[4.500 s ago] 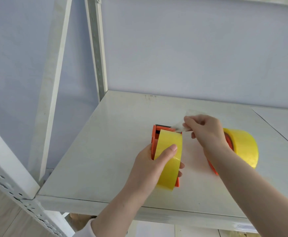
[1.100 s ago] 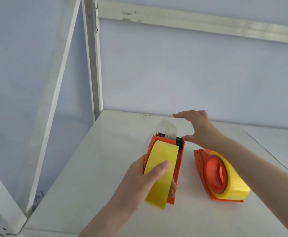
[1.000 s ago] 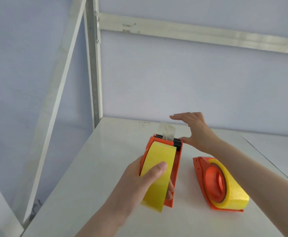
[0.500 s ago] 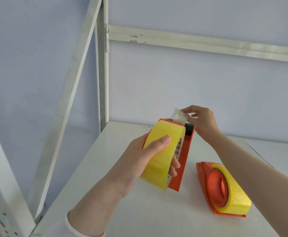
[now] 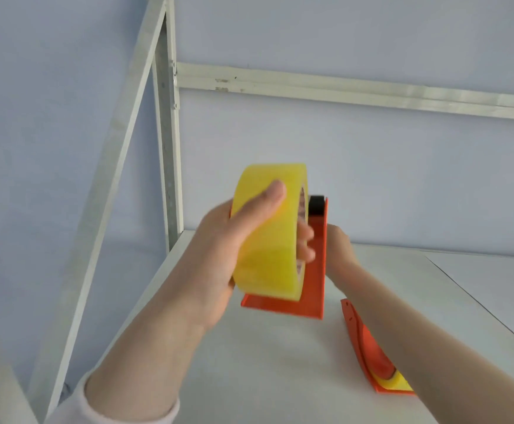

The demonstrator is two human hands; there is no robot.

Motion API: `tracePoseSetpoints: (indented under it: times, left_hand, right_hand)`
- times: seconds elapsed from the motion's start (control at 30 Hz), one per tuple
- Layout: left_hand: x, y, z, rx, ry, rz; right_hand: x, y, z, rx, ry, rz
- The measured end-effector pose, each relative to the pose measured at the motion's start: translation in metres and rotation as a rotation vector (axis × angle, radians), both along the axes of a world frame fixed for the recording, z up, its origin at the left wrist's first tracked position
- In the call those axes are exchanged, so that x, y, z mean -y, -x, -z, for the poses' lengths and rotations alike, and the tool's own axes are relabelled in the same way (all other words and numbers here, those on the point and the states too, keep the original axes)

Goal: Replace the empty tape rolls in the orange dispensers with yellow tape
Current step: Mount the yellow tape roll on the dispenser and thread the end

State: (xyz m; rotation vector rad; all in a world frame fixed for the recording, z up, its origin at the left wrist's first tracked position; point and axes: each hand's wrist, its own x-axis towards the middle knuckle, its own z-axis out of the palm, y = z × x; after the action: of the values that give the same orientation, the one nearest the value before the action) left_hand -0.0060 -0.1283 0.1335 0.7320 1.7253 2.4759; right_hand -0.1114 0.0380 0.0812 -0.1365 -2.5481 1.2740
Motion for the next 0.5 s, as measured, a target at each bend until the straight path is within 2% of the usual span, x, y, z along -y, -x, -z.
tracePoseSetpoints:
  times: [0.07,0.2,0.4,0.5]
  left_hand:
    - [-0.004,0.008,-0.008,0.028,-0.033,-0.038]
    - [-0.017,0.025,-0.001,0.101,-0.044,-0.076]
    - [-0.037,0.036,0.062,0.259,0.036,-0.130]
    - [-0.043,0.032,0.091,0.312,0.070,-0.129]
  right_hand:
    - [0.007,-0.018,0.018,0.035,0.170,-0.084]
    - [0.028,-0.059,0.049,0.133,0.699,-0.193]
    - [0.037,-0.101,0.077,0.231,1.011,-0.191]
    - [0.036,-0.113,0.091,0.322,1.176,-0.121]
